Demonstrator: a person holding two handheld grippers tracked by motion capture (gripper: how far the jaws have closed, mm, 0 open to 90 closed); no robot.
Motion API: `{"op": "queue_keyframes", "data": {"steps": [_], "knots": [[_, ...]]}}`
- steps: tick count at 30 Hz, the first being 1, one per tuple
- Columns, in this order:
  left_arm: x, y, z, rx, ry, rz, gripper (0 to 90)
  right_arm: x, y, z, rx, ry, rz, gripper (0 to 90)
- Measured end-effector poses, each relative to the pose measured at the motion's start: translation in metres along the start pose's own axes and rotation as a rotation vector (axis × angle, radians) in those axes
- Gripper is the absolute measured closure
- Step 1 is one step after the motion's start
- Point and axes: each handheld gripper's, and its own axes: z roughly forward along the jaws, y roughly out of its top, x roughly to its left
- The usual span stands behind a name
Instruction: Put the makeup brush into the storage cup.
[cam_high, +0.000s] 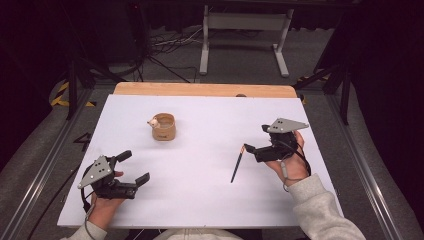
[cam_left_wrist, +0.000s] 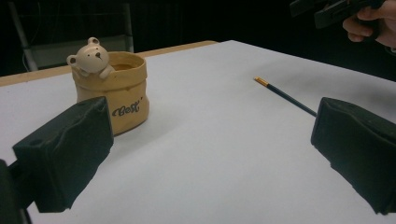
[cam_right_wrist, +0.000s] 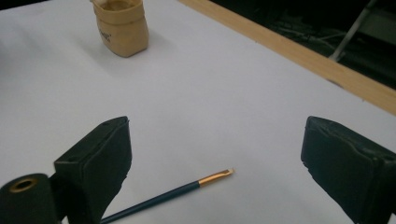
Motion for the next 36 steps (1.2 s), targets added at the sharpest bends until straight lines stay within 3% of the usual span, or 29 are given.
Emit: {"op": "queue_keyframes", "data": {"steps": [8,22,36], "knots": [[0.000,0.000,0.000,0.000,0.001,0.000,0.0,-0.006,0.012,0.012,0.170,0.038,0.105,6.2],[0.000,-0.001,0.002,0.009,-0.007,-0.005,0.1,-0.007,0.023,0.029,0.370,0.032,0.127,5.1],[-0.002,-0.002,0.004,0.019,-0.018,-0.003,0.2,-0.008,0.032,0.043,0.485,0.019,0.138,7.0]]}}
